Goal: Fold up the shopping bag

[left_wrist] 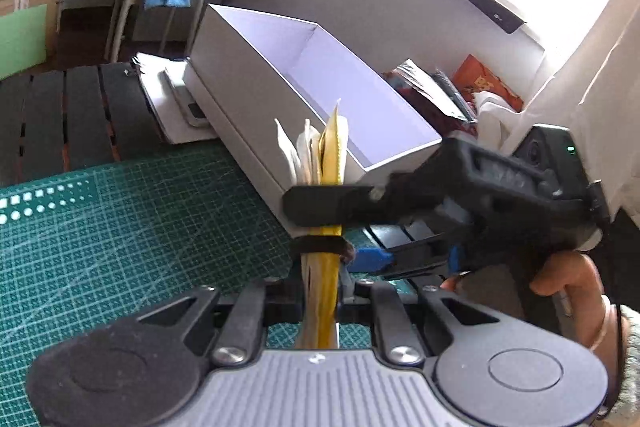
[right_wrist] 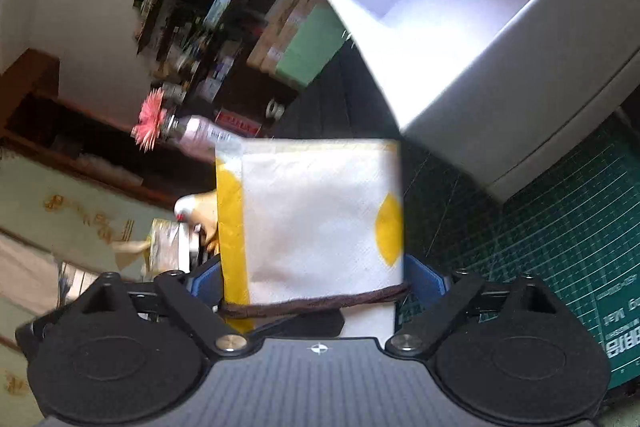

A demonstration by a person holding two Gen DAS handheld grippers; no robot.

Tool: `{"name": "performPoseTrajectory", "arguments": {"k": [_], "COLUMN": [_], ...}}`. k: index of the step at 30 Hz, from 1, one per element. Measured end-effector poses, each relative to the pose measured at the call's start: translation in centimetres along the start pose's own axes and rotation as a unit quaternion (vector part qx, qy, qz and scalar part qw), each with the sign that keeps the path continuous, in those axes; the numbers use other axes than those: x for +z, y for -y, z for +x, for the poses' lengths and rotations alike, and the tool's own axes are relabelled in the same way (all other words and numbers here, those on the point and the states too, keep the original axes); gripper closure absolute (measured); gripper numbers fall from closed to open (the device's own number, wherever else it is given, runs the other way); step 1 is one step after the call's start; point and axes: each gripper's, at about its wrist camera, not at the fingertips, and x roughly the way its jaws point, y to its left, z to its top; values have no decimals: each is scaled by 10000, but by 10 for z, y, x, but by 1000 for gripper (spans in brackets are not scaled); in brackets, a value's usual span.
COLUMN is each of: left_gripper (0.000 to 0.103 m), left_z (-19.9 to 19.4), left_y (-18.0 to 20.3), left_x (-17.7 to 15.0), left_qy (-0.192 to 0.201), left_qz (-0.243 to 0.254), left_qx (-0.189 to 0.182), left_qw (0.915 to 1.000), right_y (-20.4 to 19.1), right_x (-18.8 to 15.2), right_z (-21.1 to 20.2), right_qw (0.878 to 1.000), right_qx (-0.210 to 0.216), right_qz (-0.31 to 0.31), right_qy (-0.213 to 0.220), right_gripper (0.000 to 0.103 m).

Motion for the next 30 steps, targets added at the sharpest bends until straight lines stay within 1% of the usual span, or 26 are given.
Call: {"name": "performPoseTrajectory", "arguments": {"k": [3,6,10,11,12,14,16,17,19,21,23,24,26,27,28,29,30], "left_gripper": [90,90,90,90,89,89,85,83,75,58,49,47,44,40,35,22,21], "left_z": [-1,-2,-2,-2,-2,-2,-3,-3,-7,-10,-15,-18,-30,-37,-48,-52,-57], "left_y": [-2,-2,1,3,3,4,5,5,8,10,12,12,9,7,3,2,0], "left_x": [0,1,0,0,0,0,0,0,-1,-2,-3,-3,-5,-6,-6,-6,-5], "left_qy": [18,49,49,71,76,84,134,160,265,321,373,363,270,250,248,270,320], "left_qz": [-74,-98,-26,10,16,27,59,74,153,192,214,233,294,293,281,275,265], "left_qx": [22,-18,-22,15,26,37,37,46,117,167,223,237,182,150,142,182,263], "left_qw": [10000,9999,10000,10000,10000,10000,9999,9998,9995,9992,9988,9988,9990,9991,9992,9991,9988], "right_y": [-2,-1,1,1,2,4,-2,-4,-14,-21,-23,-25,-27,-30,-34,-37,-40], "right_x": [-3,-6,-5,-5,-4,-2,-2,-2,-2,-2,-1,0,4,3,3,2,2], "right_z": [-2,6,10,9,9,7,4,3,-2,-8,-12,-15,-18,-17,-16,-15,-15], "right_qw": [9999,9999,9999,9999,9998,9997,9997,9997,9984,9960,9947,9935,9916,9892,9861,9825,9782], "right_qx": [-26,-32,20,38,104,164,126,110,-8,-127,-183,-227,-341,-484,-636,-787,-937], "right_qz": [-89,-54,-30,-17,18,40,-179,-236,-557,-829,-945,-1033,-1181,-1342,-1512,-1682,-1850], "right_qy": [132,-84,-132,-140,-156,-162,-73,-43,100,295,375,433,393,321,244,168,91], "right_gripper": [1,1,1,3,11,14,15,15,16,16,16,16,16,16,16,16,16]}}
